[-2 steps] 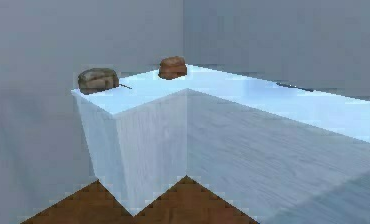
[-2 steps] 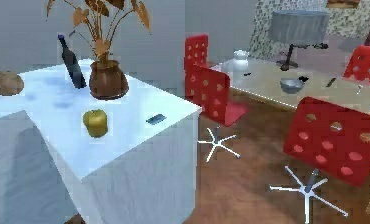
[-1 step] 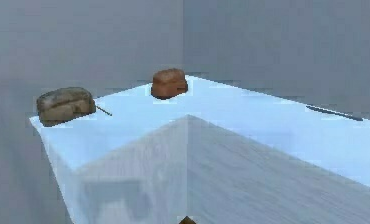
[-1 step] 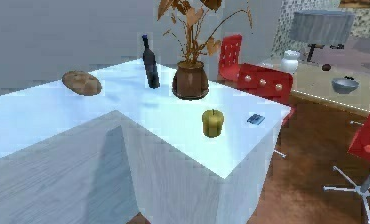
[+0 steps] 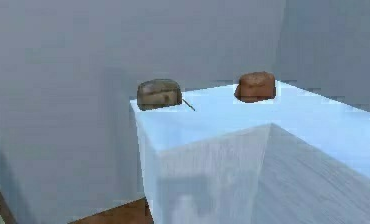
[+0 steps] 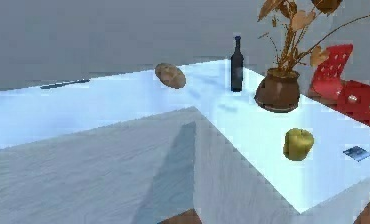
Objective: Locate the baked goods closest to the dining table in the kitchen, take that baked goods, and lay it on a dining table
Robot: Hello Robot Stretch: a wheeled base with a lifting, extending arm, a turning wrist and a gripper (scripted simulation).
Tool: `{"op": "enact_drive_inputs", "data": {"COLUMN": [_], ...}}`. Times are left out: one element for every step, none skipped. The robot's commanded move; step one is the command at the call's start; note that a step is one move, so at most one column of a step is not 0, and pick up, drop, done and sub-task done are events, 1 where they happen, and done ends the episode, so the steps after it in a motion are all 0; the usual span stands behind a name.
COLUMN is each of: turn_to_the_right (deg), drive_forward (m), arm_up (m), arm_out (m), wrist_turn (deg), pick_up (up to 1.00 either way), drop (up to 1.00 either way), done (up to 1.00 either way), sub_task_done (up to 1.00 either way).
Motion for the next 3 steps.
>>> {"op": "enact_drive_inputs", "data": {"turn_to_the_right": [45.0,24.0,0.0], "drive_forward": [0.0,0.0,0.55], "arm_up": [0.0,0.0,0.0], "arm_out": [0.0,0.0,0.0], "wrist_turn": [0.0,0.0,0.0], "pick_up": [0.0,0.0,0.0], "drop": [0.0,0.0,0.0], "done": [0.0,0.0,0.0], "sub_task_done": [0.0,0.0,0.0]}}
